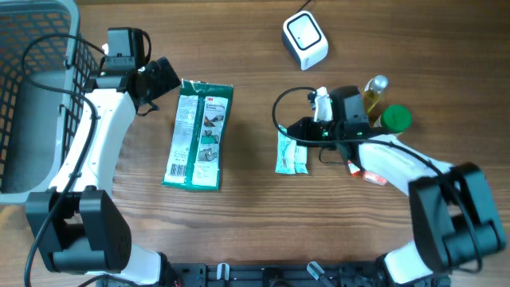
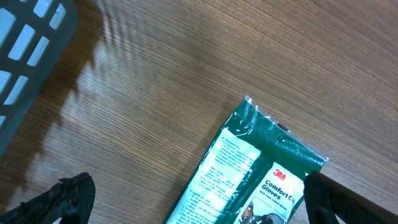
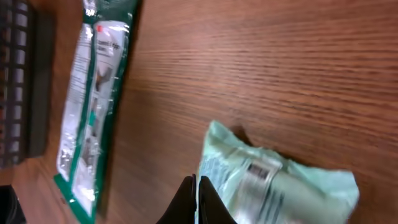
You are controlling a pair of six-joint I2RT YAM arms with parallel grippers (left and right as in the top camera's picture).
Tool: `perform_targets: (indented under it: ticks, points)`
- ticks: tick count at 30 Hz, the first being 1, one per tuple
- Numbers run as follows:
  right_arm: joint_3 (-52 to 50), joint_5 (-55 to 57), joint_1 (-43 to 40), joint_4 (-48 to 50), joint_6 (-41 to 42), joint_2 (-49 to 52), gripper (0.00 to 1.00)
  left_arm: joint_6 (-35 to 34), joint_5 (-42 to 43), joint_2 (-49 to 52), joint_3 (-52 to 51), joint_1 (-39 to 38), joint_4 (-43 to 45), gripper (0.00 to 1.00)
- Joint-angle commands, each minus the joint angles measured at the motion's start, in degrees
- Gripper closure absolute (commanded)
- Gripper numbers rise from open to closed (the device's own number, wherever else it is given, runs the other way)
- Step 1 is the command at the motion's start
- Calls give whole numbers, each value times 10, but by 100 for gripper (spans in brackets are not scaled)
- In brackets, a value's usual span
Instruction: Scan the item barcode
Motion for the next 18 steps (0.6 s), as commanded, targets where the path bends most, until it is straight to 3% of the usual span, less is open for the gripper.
perform_targets:
  ticks: [1,8,12,14,18]
  points:
    - [-1,-9,3,28,-13,65,96,1,-7,-2,4,1,1,0]
    - [-1,30,-7,22,66,110,96,1,-7,-2,4,1,1,0]
    - [3,-40,-7,23,46,40,96,1,-7,-2,4,1,1,0]
    - [3,-138,-7,17,8,-35,95,1,-7,-2,4,0,1,0]
    - [3,-178,-7,-71,19,-68,96,1,-7,-2,4,1,1,0]
